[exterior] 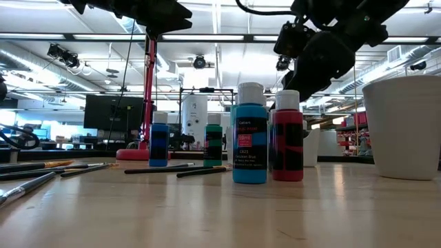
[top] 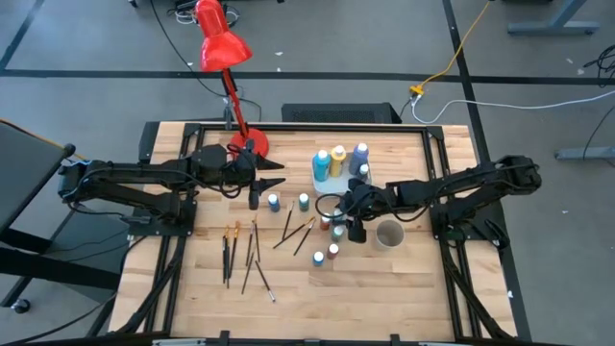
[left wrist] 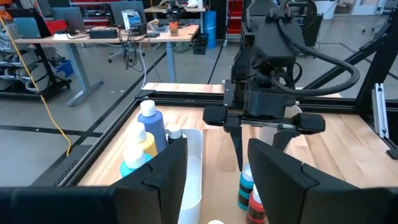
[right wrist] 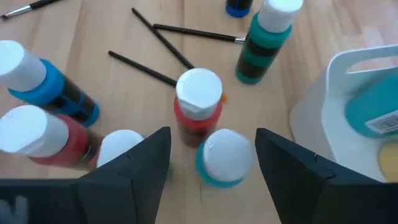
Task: Pick & Place Paint Supplies
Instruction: Put the light blue matte acrylic craft paint into the white bin
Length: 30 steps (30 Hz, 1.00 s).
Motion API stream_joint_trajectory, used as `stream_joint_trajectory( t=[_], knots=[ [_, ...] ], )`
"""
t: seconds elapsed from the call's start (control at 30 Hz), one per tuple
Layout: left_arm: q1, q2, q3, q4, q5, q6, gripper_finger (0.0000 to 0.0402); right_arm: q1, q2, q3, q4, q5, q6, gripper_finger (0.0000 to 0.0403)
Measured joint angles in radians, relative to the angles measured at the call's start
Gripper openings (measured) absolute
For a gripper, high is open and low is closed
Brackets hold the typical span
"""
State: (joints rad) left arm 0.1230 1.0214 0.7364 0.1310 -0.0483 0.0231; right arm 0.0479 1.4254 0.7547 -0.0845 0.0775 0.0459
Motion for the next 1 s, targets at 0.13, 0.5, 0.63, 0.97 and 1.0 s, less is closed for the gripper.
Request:
stream_joint_trajectory(
  t=[0.13,0.5,0.63,0.97,1.0],
  knots=[
    [0.0,0.0,0.0,0.0,0.0,0.0,0.0178,-0.001,0.0,0.0,-0.014,0.049,0.008,0.0241],
    [0.0,0.0,0.0,0.001,0.0,-0.005,0.0178,-0.001,0.027,0.001,-0.012,0.037,0.119,0.0192],
    [0.0,0.0,0.0,-0.001,0.0,-0.009,0.0178,-0.001,0.045,0.001,-0.008,0.036,0.077,0.0168],
    [0.0,0.0,0.0,-0.004,0.0,-0.008,0.0178,-0.001,-0.06,0.034,-0.071,0.071,0.016,0.0116],
    [0.0,0.0,0.0,-0.004,0.0,-0.008,0.0178,-0.002,-0.081,0.046,-0.099,0.086,0.013,0.0117]
  ],
)
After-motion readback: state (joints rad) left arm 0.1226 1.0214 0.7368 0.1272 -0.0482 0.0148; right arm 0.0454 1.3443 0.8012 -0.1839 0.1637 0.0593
